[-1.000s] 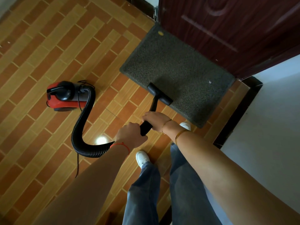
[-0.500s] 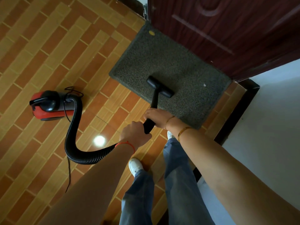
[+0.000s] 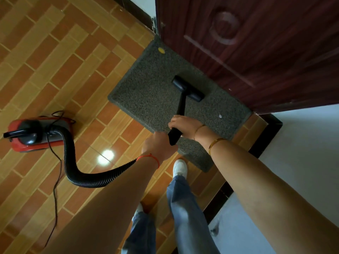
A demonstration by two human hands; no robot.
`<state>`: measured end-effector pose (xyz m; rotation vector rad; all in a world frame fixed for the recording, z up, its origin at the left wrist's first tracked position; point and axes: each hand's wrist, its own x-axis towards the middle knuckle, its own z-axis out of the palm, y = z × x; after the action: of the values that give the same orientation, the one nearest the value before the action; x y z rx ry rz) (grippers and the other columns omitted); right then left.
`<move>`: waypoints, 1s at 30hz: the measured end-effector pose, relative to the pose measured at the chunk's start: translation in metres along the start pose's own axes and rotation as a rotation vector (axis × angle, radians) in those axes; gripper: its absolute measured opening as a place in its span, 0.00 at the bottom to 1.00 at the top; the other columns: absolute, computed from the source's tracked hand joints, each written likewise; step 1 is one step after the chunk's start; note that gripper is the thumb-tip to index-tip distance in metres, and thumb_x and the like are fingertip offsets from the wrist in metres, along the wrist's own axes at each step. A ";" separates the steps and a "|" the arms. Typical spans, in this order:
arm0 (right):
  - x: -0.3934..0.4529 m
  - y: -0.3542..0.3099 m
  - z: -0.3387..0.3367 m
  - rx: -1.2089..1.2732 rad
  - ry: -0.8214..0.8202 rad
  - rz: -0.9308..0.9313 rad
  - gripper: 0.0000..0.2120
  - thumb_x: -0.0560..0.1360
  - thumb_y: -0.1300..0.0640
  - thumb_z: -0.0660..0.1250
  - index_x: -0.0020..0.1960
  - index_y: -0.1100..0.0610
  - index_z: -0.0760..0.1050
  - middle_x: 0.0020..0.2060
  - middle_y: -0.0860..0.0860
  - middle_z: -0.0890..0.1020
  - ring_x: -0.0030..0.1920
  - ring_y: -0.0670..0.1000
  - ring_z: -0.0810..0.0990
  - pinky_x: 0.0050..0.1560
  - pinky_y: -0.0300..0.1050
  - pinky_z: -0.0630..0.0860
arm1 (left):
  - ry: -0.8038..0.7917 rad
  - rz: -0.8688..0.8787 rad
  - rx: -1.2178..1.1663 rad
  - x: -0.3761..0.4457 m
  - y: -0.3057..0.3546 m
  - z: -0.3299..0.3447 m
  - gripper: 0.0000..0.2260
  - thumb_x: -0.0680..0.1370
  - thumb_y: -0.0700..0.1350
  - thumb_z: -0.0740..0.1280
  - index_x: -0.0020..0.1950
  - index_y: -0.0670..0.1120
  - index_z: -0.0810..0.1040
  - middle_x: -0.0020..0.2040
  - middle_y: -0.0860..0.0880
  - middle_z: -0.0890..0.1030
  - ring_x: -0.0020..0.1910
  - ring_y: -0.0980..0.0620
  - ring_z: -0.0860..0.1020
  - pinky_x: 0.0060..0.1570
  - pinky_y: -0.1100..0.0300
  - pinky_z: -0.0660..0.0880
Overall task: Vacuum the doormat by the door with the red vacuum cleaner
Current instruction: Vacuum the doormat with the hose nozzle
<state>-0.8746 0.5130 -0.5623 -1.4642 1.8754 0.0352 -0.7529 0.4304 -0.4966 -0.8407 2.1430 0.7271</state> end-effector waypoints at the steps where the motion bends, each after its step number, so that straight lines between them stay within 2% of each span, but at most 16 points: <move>1: 0.001 0.010 -0.007 -0.007 0.000 0.002 0.12 0.74 0.67 0.65 0.56 0.56 0.73 0.57 0.53 0.75 0.62 0.52 0.73 0.59 0.51 0.75 | 0.004 -0.001 -0.002 0.007 0.009 -0.005 0.08 0.72 0.50 0.65 0.43 0.45 0.76 0.36 0.50 0.77 0.32 0.51 0.78 0.26 0.62 0.70; 8: 0.012 0.065 -0.046 -0.028 -0.013 0.024 0.10 0.74 0.66 0.65 0.53 0.56 0.74 0.55 0.53 0.76 0.57 0.53 0.77 0.55 0.53 0.77 | 0.041 0.021 0.017 0.044 0.055 -0.037 0.08 0.73 0.51 0.65 0.42 0.47 0.74 0.34 0.52 0.75 0.31 0.52 0.75 0.25 0.62 0.67; 15: 0.017 0.077 -0.064 -0.009 -0.010 0.050 0.10 0.74 0.65 0.66 0.54 0.56 0.75 0.54 0.53 0.76 0.56 0.54 0.78 0.55 0.53 0.77 | 0.048 0.036 0.022 0.056 0.065 -0.054 0.07 0.72 0.49 0.66 0.41 0.47 0.74 0.33 0.51 0.74 0.29 0.54 0.74 0.23 0.63 0.66; 19: 0.021 0.059 -0.062 -0.027 0.007 0.058 0.10 0.75 0.65 0.65 0.54 0.55 0.74 0.55 0.52 0.76 0.54 0.53 0.79 0.48 0.47 0.76 | 0.043 0.032 0.031 0.050 0.050 -0.057 0.07 0.72 0.50 0.66 0.41 0.47 0.73 0.33 0.52 0.74 0.28 0.56 0.72 0.23 0.64 0.64; 23: 0.027 0.030 -0.055 0.019 0.013 0.061 0.08 0.76 0.65 0.63 0.52 0.55 0.73 0.53 0.52 0.76 0.54 0.53 0.78 0.52 0.51 0.78 | 0.035 0.030 0.061 0.039 0.024 -0.058 0.07 0.72 0.50 0.65 0.42 0.47 0.75 0.33 0.52 0.75 0.27 0.55 0.73 0.21 0.64 0.64; 26: 0.034 -0.001 -0.048 0.007 0.017 0.038 0.06 0.77 0.64 0.62 0.53 0.56 0.73 0.54 0.53 0.76 0.56 0.52 0.77 0.52 0.48 0.76 | 0.046 -0.004 0.041 0.025 -0.004 -0.057 0.07 0.71 0.50 0.66 0.41 0.47 0.74 0.34 0.52 0.74 0.28 0.55 0.73 0.22 0.63 0.63; 30: 0.045 -0.048 -0.036 0.013 0.024 0.000 0.09 0.77 0.66 0.61 0.54 0.57 0.73 0.55 0.54 0.76 0.58 0.54 0.76 0.52 0.50 0.76 | 0.029 -0.016 0.084 0.000 -0.047 -0.059 0.07 0.71 0.50 0.66 0.41 0.47 0.73 0.33 0.52 0.72 0.28 0.55 0.70 0.23 0.62 0.62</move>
<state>-0.8563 0.4426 -0.5420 -1.4617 1.8908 0.0052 -0.7425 0.3593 -0.4730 -0.8276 2.1740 0.6155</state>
